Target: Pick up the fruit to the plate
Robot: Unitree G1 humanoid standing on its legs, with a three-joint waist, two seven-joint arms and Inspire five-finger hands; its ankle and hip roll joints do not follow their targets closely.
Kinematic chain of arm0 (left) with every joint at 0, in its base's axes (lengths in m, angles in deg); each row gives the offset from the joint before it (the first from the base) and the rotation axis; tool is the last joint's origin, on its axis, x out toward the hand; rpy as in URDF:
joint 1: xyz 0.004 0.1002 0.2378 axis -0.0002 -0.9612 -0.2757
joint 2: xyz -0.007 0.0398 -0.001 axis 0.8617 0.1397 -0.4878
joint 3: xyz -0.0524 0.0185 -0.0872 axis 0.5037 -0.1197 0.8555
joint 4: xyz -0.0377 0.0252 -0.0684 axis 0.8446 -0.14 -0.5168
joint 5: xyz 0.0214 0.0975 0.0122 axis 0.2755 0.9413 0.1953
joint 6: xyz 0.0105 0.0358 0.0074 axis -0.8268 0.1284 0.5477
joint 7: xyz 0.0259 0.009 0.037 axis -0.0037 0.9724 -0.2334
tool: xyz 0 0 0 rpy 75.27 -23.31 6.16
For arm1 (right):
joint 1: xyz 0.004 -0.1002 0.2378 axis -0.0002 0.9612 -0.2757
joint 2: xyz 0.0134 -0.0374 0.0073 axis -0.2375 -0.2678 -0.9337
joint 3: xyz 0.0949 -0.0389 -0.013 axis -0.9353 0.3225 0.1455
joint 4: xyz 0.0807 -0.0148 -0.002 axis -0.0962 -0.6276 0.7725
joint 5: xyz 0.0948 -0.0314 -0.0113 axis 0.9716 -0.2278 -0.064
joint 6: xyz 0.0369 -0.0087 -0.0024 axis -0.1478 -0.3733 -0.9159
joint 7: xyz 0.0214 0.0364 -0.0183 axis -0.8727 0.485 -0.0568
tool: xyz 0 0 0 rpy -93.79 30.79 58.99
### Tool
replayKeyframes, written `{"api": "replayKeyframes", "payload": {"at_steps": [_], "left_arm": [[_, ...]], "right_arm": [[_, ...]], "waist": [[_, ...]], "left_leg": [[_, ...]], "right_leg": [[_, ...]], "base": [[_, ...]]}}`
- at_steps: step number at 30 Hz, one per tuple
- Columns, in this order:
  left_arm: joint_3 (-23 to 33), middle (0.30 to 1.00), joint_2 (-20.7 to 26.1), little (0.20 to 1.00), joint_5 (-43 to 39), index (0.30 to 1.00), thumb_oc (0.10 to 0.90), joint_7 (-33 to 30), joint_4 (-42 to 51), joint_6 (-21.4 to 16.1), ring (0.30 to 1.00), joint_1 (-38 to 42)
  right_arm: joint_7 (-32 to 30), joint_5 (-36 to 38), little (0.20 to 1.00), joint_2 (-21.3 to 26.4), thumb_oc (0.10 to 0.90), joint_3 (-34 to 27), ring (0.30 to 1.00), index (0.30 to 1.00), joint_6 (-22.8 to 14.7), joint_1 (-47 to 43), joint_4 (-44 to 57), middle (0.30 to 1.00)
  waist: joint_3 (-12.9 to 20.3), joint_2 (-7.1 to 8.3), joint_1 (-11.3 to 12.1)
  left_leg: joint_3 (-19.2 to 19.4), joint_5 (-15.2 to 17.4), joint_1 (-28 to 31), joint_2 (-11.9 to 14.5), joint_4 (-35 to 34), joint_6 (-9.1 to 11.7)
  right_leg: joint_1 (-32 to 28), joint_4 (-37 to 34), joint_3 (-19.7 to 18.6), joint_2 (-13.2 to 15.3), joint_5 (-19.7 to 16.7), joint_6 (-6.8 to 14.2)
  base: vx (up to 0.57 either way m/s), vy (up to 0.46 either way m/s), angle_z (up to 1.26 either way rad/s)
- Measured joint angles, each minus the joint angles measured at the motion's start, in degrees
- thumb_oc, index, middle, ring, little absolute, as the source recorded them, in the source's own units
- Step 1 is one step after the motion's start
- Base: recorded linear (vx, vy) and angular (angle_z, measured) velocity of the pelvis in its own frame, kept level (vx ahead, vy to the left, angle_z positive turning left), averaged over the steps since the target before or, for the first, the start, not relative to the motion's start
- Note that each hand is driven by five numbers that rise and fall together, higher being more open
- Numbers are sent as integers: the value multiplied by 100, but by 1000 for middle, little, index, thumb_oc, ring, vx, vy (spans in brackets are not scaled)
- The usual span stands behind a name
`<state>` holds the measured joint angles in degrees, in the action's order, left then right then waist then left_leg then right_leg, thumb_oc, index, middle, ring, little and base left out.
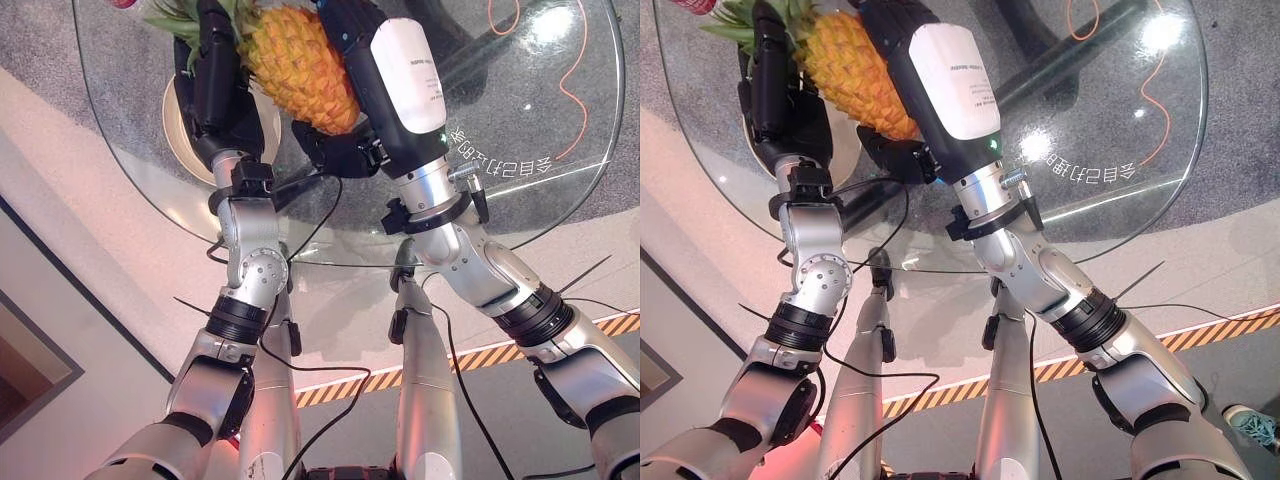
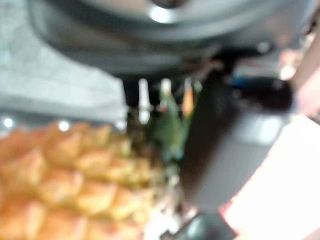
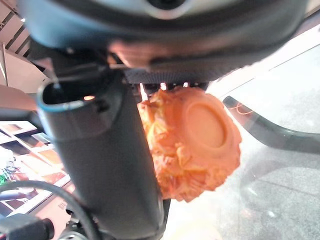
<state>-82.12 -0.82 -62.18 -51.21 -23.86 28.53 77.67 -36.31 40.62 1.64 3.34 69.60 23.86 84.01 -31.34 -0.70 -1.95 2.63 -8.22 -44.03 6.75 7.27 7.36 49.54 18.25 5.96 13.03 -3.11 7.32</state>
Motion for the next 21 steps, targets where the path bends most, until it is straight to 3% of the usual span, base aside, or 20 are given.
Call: {"api": "replayKeyframes", "payload": {"at_steps": [21], "left_arm": [[0, 300, -4, 200, 53, 300, 100, -85, 38, -18, 300, 1]], "right_arm": [[-11, -43, 900, 8, 800, -9, 900, 900, -5, 1, -2, 900]], "waist": [[0, 0, 2]], "left_leg": [[0, 0, 0, 0, -7, 0]], "right_leg": [[0, -12, 0, 0, 0, 0]], "base": [[0, 0, 0]]}}
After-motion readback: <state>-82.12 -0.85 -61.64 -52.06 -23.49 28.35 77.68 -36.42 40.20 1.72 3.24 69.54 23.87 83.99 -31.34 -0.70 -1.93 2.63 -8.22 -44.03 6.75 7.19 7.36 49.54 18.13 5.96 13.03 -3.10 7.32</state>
